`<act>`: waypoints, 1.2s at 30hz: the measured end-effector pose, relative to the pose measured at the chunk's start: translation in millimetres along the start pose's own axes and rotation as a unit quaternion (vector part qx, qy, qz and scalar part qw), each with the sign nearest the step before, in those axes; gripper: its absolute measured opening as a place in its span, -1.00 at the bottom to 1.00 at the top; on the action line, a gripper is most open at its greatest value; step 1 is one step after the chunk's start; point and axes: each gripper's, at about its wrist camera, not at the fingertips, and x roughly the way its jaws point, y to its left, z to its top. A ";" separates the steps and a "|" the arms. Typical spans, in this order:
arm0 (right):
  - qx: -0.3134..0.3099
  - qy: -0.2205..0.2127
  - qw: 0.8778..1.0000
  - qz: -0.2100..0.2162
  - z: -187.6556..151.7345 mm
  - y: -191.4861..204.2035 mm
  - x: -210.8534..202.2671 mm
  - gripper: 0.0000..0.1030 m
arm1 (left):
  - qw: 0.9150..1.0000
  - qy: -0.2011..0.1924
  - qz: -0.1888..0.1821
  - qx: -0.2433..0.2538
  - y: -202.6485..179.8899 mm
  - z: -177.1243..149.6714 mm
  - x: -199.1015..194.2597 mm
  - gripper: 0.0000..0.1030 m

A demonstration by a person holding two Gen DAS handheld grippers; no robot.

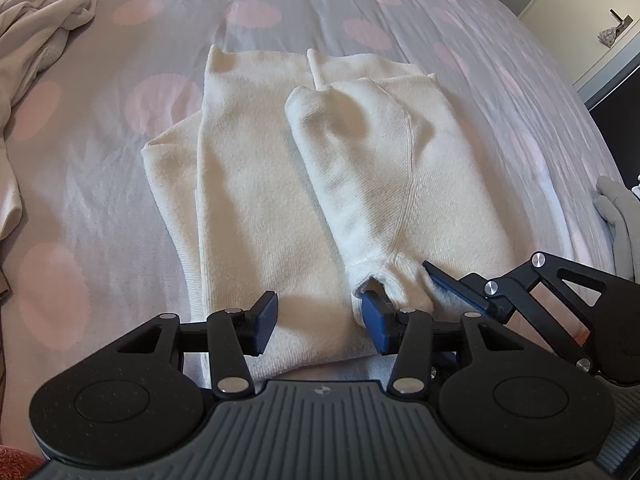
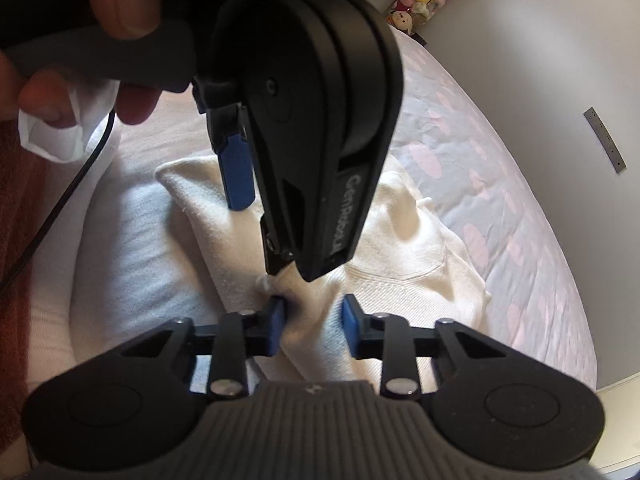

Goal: Fold clothes

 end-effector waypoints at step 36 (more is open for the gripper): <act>0.138 -0.037 0.989 0.032 -23.6 -33.1 -6.1 -0.67 | 0.997 -0.027 -0.047 -0.049 11.6 6.6 -5.9 0.09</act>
